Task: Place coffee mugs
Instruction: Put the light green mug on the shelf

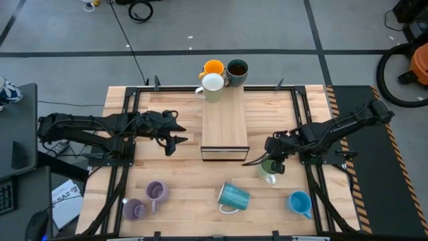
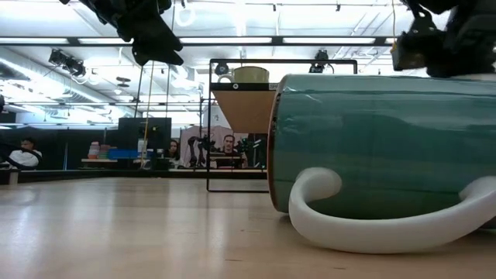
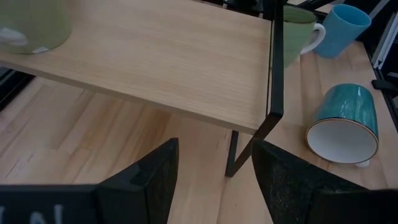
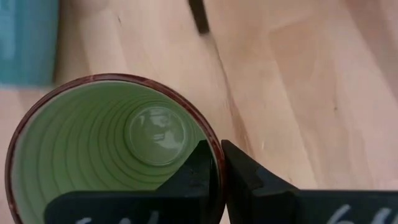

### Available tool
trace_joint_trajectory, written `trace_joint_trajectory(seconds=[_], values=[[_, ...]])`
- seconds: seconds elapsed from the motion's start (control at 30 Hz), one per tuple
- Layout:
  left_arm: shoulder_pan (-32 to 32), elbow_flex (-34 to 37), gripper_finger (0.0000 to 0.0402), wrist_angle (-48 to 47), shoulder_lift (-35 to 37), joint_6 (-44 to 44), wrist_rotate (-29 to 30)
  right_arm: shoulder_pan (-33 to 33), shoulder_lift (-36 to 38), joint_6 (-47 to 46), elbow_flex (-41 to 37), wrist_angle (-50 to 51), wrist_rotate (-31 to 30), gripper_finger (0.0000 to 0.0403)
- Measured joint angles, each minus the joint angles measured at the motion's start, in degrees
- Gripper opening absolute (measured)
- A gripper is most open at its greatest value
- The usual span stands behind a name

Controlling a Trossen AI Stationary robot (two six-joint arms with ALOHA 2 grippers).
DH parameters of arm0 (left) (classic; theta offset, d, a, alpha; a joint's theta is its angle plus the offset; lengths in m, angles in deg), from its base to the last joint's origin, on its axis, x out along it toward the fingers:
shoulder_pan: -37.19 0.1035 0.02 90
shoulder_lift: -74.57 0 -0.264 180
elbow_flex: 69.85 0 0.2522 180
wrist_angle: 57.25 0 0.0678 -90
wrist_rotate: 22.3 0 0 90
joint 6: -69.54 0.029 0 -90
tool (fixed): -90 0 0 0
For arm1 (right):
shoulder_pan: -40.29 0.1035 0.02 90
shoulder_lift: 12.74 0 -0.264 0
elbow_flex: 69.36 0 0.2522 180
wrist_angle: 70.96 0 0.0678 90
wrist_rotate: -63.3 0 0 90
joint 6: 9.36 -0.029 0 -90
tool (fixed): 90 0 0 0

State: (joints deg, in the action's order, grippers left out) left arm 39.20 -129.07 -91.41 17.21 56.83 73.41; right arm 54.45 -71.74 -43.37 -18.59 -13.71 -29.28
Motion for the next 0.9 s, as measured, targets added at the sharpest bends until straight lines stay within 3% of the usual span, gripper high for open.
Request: trace_joint_trajectory(seconds=[0.2, 0.37, 0.53, 0.73, 0.9], values=[[0.01, 0.00, 0.0210, 0.00, 0.00, 0.00, 0.00, -2.46, 0.00, -0.88, 4.28, 2.92, -3.71, 0.0034], [0.01, 0.00, 0.0210, 0.01, 0.00, 0.00, -0.02, -5.30, 0.00, -0.86, 9.38, 12.34, -4.34, 0.0028], [-0.01, 0.00, 0.0210, 0.02, 0.00, 0.48, 0.00, -8.53, 0.05, -0.97, 14.50, 20.39, -10.23, 0.0031], [0.01, -0.02, 0.0210, 0.02, 0.00, 0.48, 0.00, -15.60, 0.07, -0.99, 17.11, 22.14, -16.76, 0.0031], [0.01, -0.02, 0.0210, 0.02, 0.00, 0.47, 0.00, -23.77, 0.07, -1.01, 17.11, 22.22, -17.71, 0.0031]])
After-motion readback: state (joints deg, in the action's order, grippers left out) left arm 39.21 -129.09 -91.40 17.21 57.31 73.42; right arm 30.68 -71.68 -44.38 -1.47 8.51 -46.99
